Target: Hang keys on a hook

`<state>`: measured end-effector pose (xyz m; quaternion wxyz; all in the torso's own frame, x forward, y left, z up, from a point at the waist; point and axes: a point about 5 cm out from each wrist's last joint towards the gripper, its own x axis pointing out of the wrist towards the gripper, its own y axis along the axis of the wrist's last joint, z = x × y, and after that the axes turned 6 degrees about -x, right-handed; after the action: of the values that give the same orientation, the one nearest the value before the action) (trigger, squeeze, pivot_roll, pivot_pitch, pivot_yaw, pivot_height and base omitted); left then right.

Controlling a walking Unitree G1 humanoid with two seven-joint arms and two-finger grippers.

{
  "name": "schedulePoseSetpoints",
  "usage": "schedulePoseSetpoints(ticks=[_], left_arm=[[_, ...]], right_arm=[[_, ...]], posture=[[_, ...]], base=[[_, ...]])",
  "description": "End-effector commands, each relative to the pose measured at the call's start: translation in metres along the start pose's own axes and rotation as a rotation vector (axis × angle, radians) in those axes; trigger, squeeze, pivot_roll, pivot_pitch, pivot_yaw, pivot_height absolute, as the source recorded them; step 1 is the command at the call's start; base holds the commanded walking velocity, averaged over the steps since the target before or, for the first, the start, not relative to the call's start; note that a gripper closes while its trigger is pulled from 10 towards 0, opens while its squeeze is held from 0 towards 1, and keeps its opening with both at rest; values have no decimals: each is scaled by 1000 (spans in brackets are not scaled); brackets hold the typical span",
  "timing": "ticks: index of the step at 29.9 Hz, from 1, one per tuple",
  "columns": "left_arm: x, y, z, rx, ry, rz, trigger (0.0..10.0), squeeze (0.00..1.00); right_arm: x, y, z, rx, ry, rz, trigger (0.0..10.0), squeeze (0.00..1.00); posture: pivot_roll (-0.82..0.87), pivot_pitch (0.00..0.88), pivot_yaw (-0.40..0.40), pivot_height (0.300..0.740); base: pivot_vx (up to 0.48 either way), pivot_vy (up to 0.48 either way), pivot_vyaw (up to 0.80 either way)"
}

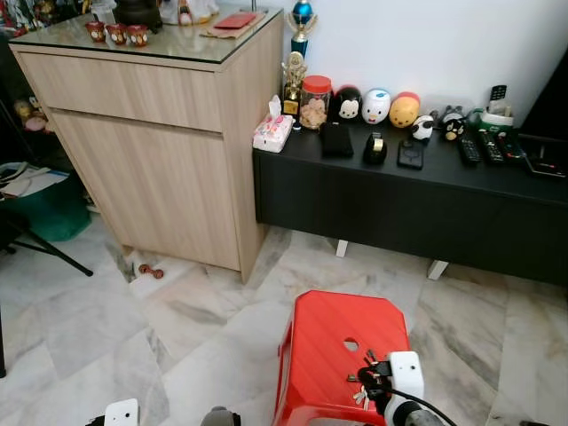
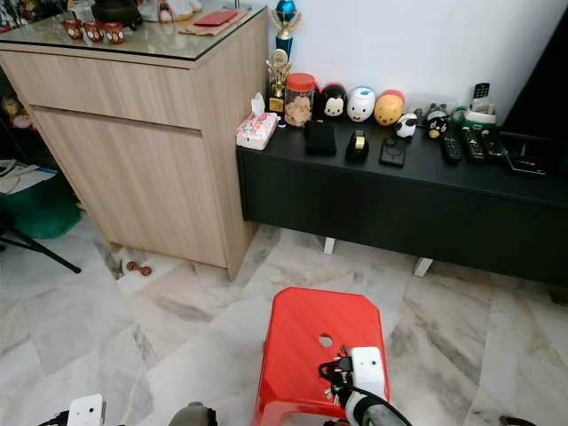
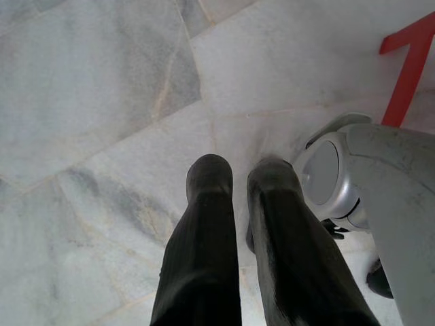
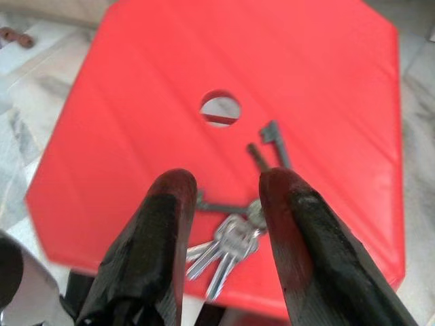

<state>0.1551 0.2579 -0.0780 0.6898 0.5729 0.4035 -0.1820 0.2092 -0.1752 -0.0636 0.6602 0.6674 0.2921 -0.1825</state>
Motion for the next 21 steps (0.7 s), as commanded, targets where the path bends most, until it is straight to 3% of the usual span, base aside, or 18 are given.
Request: schedulePoseSetpoints(ticks=[1, 11, 16, 21], left_arm=[[0, 0, -1, 15, -2, -5, 10000, 0], [0, 0, -1, 24, -7, -6, 10000, 0], [0, 1, -1, 26, -9, -5, 10000, 0], [0, 1, 0, 23, -8, -5, 10000, 0]], right_arm=[[2, 7, 4, 29, -31, 21, 10000, 0], [5, 20, 10, 20, -45, 57, 10000, 0], [4, 18, 8, 17, -43, 51, 10000, 0], [4, 15, 9, 35, -51, 45, 10000, 0]], posture=[[164, 37, -42, 651], [161, 37, -36, 651], [161, 37, -35, 651], [169, 37, -40, 651]], base=[[0, 0, 0], [0, 0, 0], [0, 0, 800], [0, 0, 0]])
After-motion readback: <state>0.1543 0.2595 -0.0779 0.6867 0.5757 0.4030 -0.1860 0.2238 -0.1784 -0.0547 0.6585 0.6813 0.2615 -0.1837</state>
